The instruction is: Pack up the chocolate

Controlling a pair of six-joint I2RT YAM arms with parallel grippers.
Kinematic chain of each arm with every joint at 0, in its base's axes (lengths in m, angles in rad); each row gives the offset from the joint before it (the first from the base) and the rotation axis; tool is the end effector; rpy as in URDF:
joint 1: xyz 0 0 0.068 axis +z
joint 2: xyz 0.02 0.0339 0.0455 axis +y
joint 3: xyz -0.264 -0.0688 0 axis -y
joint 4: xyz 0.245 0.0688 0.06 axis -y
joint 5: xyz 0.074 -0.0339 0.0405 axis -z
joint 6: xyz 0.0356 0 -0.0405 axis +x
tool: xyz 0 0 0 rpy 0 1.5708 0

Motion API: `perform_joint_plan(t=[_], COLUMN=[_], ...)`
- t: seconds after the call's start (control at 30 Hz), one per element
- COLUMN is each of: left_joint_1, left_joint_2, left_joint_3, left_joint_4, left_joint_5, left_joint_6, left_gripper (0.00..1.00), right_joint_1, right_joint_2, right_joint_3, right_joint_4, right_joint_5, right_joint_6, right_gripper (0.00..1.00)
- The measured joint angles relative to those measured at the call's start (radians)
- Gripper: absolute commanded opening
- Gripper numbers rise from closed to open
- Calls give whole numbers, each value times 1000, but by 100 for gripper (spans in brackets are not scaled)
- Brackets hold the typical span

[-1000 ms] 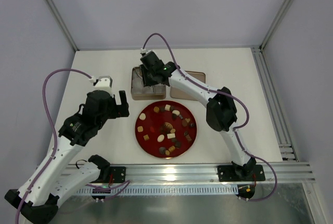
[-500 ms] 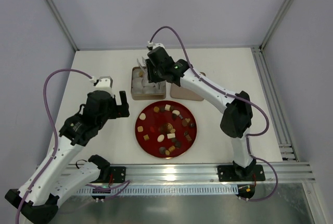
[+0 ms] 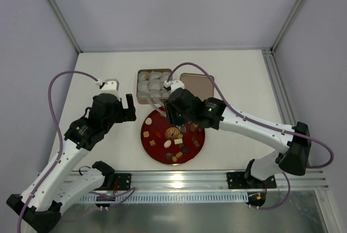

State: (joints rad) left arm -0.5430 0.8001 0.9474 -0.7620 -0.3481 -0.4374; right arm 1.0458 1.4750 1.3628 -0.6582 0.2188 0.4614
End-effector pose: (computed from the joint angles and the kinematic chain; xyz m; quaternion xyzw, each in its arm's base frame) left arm 0.1411 -0.0709 0.3362 -0.0334 0.8775 -0.0777 0.4721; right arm 0.1686 0.2756 0.3327 -0.2230 0.8889 0.1917 0.3512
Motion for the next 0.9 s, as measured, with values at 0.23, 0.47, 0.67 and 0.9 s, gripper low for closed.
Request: perform_joint_plan(t=[0.23, 0.47, 0.67, 0.9], left_joint_1=[0, 0, 0, 0], left_joint_2=[9, 10, 10, 10], left_joint_3=[-4, -12, -17, -17], left_joint_4=[6, 10, 10, 10], left_joint_5=[0, 0, 0, 0], left_joint_6=[0, 0, 0, 0], left_gripper=[100, 100, 100, 100], right_joint_1=[106, 133, 133, 133], right_joint_2=[-60, -29, -1, 47], right_joint_3=[-139, -174, -179, -180], right_joint_4=[-4, 12, 46, 68], right_joint_5=[9, 6, 6, 5], right_joint_6=[75, 104, 106, 104], right_gripper=[40, 45, 46, 46])
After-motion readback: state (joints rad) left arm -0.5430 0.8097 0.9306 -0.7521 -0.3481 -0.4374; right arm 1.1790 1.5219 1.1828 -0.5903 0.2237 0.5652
